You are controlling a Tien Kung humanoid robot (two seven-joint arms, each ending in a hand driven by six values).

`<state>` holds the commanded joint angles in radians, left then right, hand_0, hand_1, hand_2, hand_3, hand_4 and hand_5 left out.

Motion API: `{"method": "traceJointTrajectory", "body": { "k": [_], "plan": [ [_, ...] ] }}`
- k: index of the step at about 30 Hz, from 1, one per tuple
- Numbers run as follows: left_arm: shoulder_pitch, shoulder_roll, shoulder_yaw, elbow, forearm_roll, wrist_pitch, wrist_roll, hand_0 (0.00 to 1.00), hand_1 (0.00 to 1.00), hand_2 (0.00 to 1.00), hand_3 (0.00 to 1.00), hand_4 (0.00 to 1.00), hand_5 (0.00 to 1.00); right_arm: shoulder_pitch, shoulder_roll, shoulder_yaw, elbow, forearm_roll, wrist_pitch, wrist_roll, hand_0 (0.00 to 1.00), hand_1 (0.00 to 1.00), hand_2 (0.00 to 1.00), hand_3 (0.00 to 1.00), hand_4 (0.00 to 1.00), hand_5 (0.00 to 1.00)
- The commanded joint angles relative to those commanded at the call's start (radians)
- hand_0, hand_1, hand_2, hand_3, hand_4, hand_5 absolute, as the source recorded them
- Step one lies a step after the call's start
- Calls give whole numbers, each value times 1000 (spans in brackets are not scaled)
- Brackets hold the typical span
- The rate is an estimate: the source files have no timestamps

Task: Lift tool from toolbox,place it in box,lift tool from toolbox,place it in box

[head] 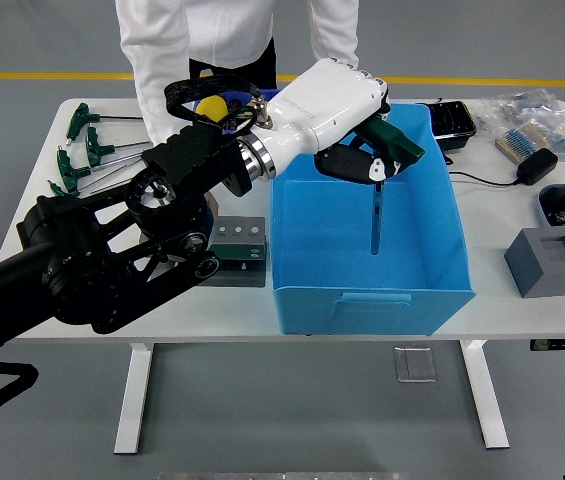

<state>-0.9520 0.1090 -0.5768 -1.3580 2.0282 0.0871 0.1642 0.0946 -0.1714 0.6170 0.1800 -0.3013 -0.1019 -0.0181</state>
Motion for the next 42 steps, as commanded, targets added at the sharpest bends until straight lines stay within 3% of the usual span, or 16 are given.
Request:
{"method": "traceJointTrajectory", "body": {
  "k": [4, 5, 6, 10, 11, 12, 16, 17, 21, 22, 23, 28, 29, 34, 35, 42],
  "plan": [
    [-15, -42, 67, 70, -33, 28, -37, 129, 2, 2, 12, 662, 477, 4, -3, -1, 0, -2, 1, 2, 639, 644, 760, 793, 998, 973],
    [-19, -50, 84, 86, -41, 34, -46, 197, 53, 88, 102, 731, 555, 5, -3, -1, 0, -3, 1, 2, 639, 645, 761, 793, 998, 972],
    [-21, -59, 100, 104, -57, 40, -57, 197, 53, 88, 102, 731, 555, 6, -4, 0, 0, -5, 1, 2, 639, 645, 761, 793, 998, 972],
    [-28, -96, 158, 198, -115, 32, -88, 197, 53, 88, 102, 731, 555, 9, -8, -2, 0, -11, 2, 2, 639, 645, 761, 793, 998, 972],
    [-29, -103, 167, 223, -120, 28, -93, 280, 190, 224, 326, 833, 650, 10, -8, -2, 0, -12, 2, 3, 639, 643, 760, 792, 998, 971],
    [-31, -109, 175, 246, -124, 27, -98, 280, 190, 224, 326, 833, 650, 10, -9, -2, 0, -15, 2, 3, 639, 643, 760, 792, 998, 971],
    [-42, -109, 200, 316, -134, 28, -110, 280, 190, 224, 326, 833, 650, 14, -12, -6, 0, -17, 3, 6, 639, 643, 760, 792, 998, 971],
    [-47, -109, 206, 328, -134, 23, -110, 306, 232, 271, 463, 854, 665, 15, -13, -8, 0, -16, 3, 6, 639, 640, 760, 792, 998, 971],
    [-74, -109, 217, 371, -136, 16, -111, 306, 232, 271, 463, 854, 665, 18, -17, -14, 0, -17, 3, 8, 639, 640, 760, 792, 998, 971],
    [-80, -109, 217, 378, -135, 13, -109, 306, 232, 271, 463, 854, 665, 19, -18, -17, 0, -16, 3, 8, 639, 640, 760, 792, 998, 971],
    [-84, -109, 217, 384, -133, 11, -107, 333, 275, 353, 593, 865, 667, 20, -19, -19, 0, -15, 3, 9, 638, 640, 759, 791, 998, 970],
    [-108, -109, 217, 392, -123, 11, -109, 333, 275, 353, 593, 865, 667, 23, -22, -21, 0, -14, 0, 12, 638, 640, 759, 791, 998, 970],
    [-113, -109, 214, 391, -120, 14, -110, 354, 383, 483, 668, 868, 666, 24, -22, -21, 0, -15, 0, 12, 638, 638, 758, 791, 998, 970],
    [-146, -109, 183, 381, -101, 33, -119, 354, 383, 483, 668, 868, 666, 25, -25, -22, 0, -21, -1, 11, 638, 638, 758, 791, 998, 970],
    [-152, -109, 176, 375, -99, 39, -122, 358, 430, 531, 679, 875, 671, 24, -26, -22, 0, -23, -1, 11, 638, 633, 757, 789, 998, 970],
    [-164, -109, 154, 336, -89, 69, -136, 357, 471, 572, 681, 887, 675, 23, -28, -10, 0, -35, -2, 9, 639, 630, 758, 789, 998, 969]
  ]
}}
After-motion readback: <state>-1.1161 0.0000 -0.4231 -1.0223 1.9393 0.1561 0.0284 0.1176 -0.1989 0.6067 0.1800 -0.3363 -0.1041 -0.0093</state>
